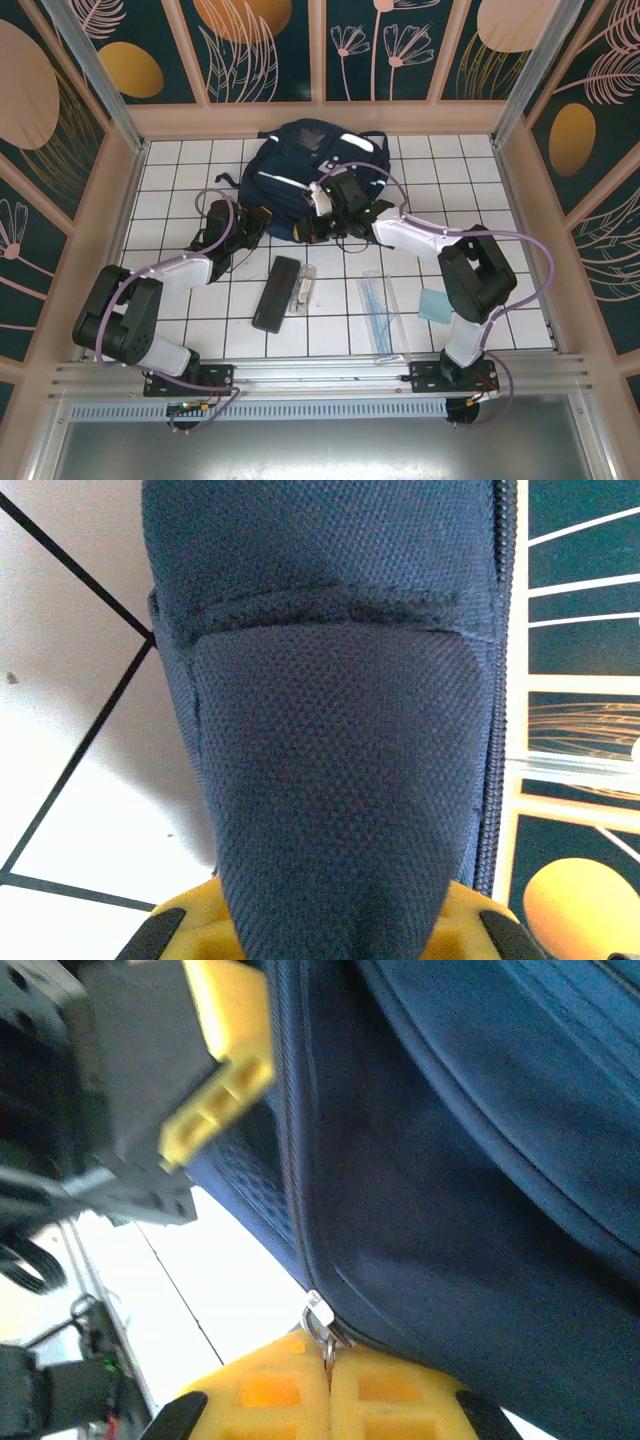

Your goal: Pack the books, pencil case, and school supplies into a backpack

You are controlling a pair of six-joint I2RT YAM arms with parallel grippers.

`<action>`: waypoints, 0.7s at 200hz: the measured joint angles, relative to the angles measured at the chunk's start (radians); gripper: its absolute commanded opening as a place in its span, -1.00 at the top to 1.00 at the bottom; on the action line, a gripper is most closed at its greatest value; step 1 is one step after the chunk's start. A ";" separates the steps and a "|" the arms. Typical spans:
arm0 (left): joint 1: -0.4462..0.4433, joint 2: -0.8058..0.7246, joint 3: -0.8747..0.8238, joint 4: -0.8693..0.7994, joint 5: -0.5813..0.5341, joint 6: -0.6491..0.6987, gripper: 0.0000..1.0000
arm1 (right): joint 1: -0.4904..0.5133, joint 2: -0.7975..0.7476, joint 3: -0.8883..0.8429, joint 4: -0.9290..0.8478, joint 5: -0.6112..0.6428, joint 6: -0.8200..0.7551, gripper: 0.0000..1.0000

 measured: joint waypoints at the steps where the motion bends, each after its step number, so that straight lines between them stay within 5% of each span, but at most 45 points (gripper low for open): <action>1: 0.000 0.000 0.000 -0.001 0.000 0.000 1.00 | -0.002 -0.001 -0.001 -0.003 0.000 -0.002 1.00; 87: 0.050 -0.141 -0.015 -0.154 0.032 0.094 1.00 | -0.236 0.026 0.016 -0.267 0.297 -0.187 1.00; 140: 0.061 -0.174 -0.010 -0.206 0.040 0.142 1.00 | -0.237 0.139 0.155 -0.291 0.517 -0.295 1.00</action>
